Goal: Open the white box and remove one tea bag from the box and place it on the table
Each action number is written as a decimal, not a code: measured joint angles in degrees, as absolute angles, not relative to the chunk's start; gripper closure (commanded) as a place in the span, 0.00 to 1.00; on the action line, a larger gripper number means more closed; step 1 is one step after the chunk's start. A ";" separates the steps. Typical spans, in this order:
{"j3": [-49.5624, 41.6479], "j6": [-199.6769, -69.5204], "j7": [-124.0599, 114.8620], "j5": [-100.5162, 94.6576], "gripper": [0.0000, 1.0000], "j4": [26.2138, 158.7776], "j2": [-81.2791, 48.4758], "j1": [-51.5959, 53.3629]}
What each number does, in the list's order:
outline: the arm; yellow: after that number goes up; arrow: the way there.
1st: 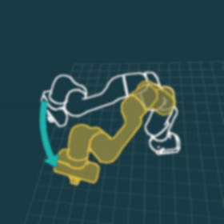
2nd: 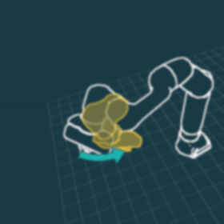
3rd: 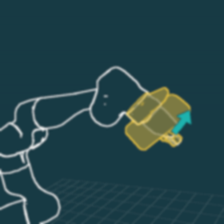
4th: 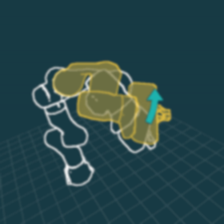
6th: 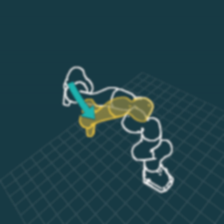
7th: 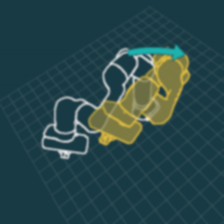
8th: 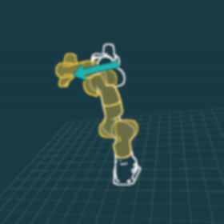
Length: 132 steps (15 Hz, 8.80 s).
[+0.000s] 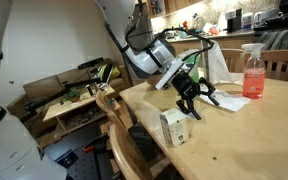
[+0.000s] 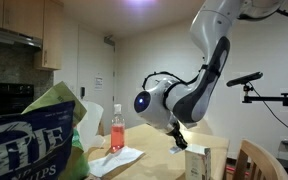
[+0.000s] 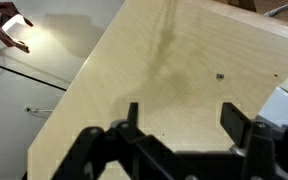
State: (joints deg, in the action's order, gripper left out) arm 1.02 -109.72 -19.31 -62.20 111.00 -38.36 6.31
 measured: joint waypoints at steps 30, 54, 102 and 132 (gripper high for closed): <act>4.44 -140.74 -47.22 -63.45 0.02 143.83 -10.65 4.09; 15.19 -195.07 -18.47 -58.24 0.00 158.39 -19.42 -36.06; 6.72 -147.16 -39.66 -61.96 1.00 141.62 -13.88 -9.37; -2.86 -154.53 -41.20 -61.49 1.00 147.60 -8.14 -3.18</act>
State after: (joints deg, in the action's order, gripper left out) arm -2.86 -154.53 -41.20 -61.49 147.60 -8.14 -3.18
